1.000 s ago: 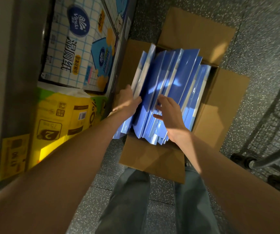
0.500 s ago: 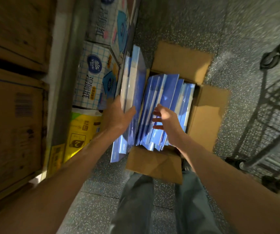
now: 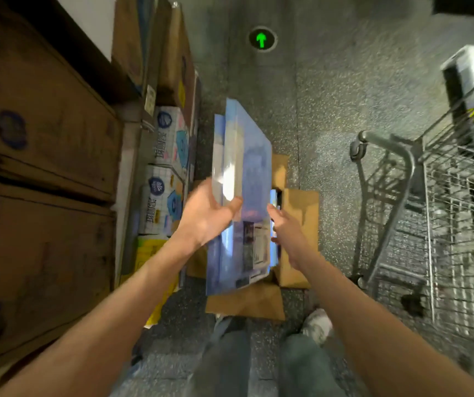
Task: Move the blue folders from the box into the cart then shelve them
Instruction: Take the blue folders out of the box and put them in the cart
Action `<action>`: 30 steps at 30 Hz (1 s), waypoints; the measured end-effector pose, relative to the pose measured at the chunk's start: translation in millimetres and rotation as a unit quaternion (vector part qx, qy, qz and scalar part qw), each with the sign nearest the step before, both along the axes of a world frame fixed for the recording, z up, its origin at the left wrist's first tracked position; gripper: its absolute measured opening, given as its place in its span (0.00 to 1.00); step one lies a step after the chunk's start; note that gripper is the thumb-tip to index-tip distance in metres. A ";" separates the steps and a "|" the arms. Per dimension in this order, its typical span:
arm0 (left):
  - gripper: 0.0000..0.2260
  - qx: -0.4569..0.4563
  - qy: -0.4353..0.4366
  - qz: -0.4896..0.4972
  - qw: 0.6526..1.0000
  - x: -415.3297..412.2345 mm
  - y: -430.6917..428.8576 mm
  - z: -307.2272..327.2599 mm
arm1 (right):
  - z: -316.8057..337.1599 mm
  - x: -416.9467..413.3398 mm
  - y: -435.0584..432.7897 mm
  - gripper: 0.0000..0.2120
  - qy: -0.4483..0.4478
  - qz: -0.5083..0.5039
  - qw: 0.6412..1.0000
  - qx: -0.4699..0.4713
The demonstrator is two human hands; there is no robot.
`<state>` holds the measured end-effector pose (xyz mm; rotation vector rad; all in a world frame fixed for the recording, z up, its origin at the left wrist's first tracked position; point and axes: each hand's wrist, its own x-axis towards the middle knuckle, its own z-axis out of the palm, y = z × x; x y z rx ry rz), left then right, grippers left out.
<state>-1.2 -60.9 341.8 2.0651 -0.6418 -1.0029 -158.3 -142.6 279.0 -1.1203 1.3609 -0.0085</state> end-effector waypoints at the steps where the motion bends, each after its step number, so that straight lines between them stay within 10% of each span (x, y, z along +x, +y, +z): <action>1: 0.07 -0.013 0.011 0.003 1.000 -6.5 -2.7 16.4 | 11.7 -13.8 -4.2 0.18 -0.006 -0.003 1.000 -0.008; 9: 0.16 -0.088 0.080 -0.041 0.992 -86.3 -20.1 134.0 | 27.9 -171.9 -49.7 0.51 -0.065 -0.036 0.997 -0.005; 14: 0.10 -0.132 0.094 -0.068 0.984 -169.3 -24.1 199.4 | 174.8 -245.2 -24.4 0.30 -0.094 -0.115 0.987 0.066; 22: 0.11 -0.154 0.066 -0.026 0.986 -300.4 -40.0 268.2 | 200.1 -400.8 -44.5 0.48 -0.121 -0.184 0.973 -0.066; 30: 0.15 -0.158 0.001 -0.087 0.984 -423.6 -81.9 264.9 | 286.9 -538.4 -35.9 0.18 -0.118 -0.235 0.957 -0.119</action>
